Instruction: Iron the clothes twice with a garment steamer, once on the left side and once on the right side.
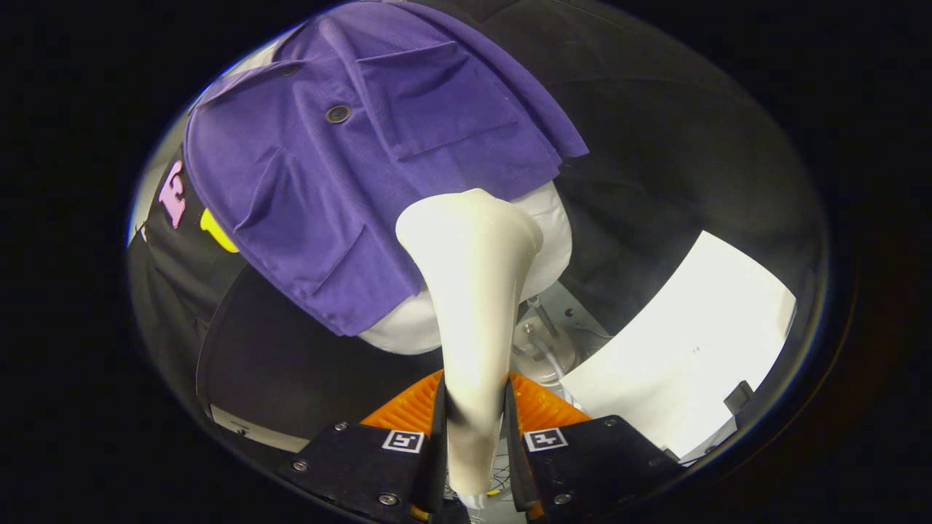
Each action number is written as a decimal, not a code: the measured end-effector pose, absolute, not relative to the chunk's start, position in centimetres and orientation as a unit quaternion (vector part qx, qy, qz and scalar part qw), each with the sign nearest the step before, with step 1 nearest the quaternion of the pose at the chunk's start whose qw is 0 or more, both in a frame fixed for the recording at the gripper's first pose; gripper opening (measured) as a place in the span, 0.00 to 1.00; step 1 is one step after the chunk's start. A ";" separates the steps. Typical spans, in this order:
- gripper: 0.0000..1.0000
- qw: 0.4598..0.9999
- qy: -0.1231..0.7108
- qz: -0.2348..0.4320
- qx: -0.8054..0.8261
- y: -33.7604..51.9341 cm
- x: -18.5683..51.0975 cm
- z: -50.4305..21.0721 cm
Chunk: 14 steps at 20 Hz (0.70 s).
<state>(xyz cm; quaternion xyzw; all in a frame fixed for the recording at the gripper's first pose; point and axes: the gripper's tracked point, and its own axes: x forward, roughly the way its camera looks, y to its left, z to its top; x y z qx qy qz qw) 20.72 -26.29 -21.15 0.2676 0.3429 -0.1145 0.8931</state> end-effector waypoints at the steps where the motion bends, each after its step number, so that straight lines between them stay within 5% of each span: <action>1: 0.36 0.896 0.342 -0.105 0.262 -24.9 20.1 -20.8; 14: 0.35 0.935 0.301 -0.003 0.188 -11.5 9.0 -13.6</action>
